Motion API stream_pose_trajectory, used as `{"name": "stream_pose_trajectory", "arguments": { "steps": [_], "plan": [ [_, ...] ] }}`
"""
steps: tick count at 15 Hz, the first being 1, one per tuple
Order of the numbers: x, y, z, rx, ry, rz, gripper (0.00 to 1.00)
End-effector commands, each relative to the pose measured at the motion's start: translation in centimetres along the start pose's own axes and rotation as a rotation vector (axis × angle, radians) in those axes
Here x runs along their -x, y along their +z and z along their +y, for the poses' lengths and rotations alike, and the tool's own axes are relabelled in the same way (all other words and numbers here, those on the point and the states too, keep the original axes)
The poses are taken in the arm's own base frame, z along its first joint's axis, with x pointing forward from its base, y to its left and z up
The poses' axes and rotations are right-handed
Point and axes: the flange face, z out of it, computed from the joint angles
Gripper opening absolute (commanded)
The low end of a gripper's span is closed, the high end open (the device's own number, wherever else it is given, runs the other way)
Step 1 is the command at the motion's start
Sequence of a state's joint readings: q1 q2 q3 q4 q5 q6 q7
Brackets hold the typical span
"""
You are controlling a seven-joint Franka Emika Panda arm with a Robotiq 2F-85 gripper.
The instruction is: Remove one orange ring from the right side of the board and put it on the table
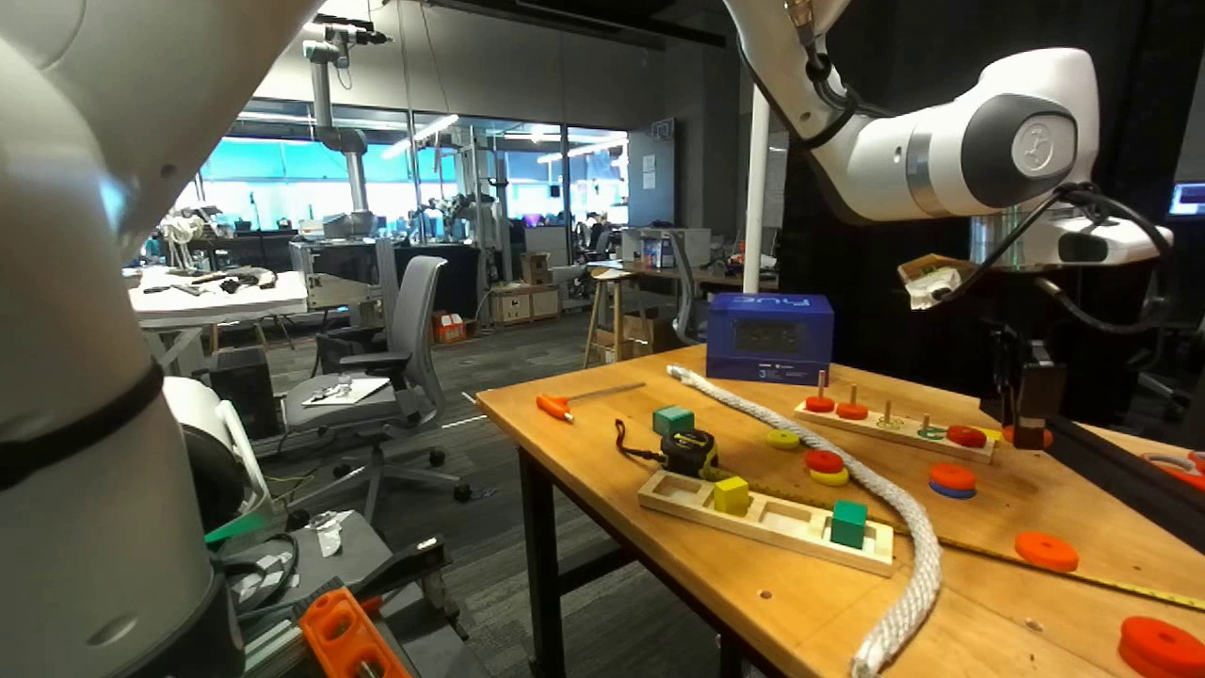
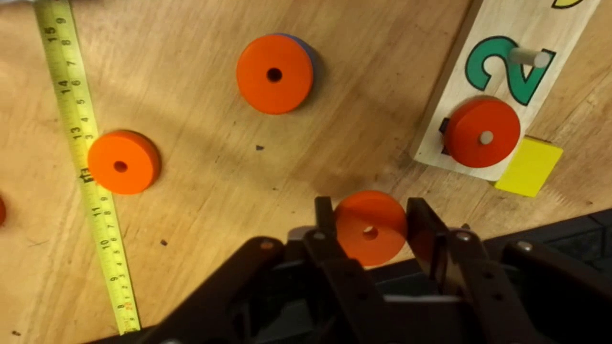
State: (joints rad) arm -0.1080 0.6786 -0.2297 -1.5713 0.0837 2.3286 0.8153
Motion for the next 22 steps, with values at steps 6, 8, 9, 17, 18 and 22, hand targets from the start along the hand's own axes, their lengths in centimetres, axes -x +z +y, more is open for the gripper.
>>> {"name": "stream_pose_trajectory", "arguments": {
  "steps": [6,8,9,17,18,22],
  "plan": [
    [-2.4,0.1,2.7,-0.014,0.015,-0.013,0.2],
    [-2.7,0.3,3.1,-0.017,0.021,-0.018,0.19],
    [-2.8,0.3,3.3,-0.018,0.024,-0.021,0.2],
    [-3.1,1.3,4.4,-0.007,0.043,-0.041,0.2],
    [-3.0,1.4,4.5,-0.004,0.046,-0.044,0.2],
    [-3.0,1.7,4.8,0.004,0.053,-0.056,0.74]
  ]
}}
